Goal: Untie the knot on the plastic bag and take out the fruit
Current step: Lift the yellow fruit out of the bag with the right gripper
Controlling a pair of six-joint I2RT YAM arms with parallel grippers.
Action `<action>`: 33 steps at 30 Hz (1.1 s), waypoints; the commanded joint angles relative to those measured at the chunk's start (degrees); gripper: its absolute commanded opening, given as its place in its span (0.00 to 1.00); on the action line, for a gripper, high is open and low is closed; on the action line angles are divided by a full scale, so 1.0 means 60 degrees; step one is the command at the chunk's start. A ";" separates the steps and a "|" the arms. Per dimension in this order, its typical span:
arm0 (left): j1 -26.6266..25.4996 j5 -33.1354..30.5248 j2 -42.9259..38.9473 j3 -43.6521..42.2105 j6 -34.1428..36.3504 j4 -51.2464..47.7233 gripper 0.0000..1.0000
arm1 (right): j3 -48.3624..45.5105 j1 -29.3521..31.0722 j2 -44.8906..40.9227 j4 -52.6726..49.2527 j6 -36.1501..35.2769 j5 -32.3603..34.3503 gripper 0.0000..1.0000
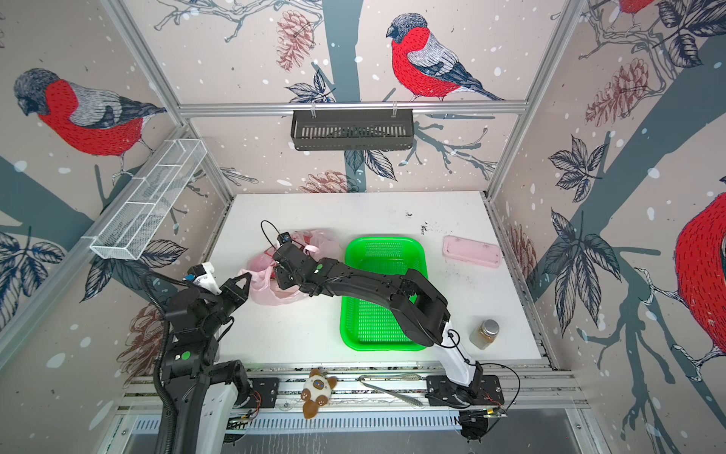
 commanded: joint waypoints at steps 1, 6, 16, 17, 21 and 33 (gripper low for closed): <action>-0.0002 0.0011 -0.0007 -0.0045 -0.0107 0.0534 0.00 | -0.0147 0.0074 -0.0349 0.0157 -0.0144 -0.0043 0.25; 0.0007 0.0099 0.0044 -0.0105 -0.0036 0.0666 0.00 | -0.0346 0.0215 -0.0789 0.0000 -0.0310 -0.0149 0.25; -0.0002 0.0397 0.0391 0.0103 0.0894 0.0675 0.00 | -0.0468 0.0595 -0.1635 -0.0325 -0.0716 -0.0311 0.25; 0.0011 0.0543 0.0426 0.0071 0.0984 0.0823 0.00 | -0.0481 0.0624 -0.1737 -0.0355 -0.0740 -0.0292 0.25; -0.0003 0.0603 0.0577 0.0056 0.1228 0.1006 0.00 | -0.0479 0.0714 -0.2132 -0.0440 -0.0800 -0.0220 0.25; 0.0011 0.1357 0.0970 -0.0160 0.1424 0.1729 0.00 | -0.0461 0.0738 -0.3244 0.0359 -0.1518 0.0480 0.25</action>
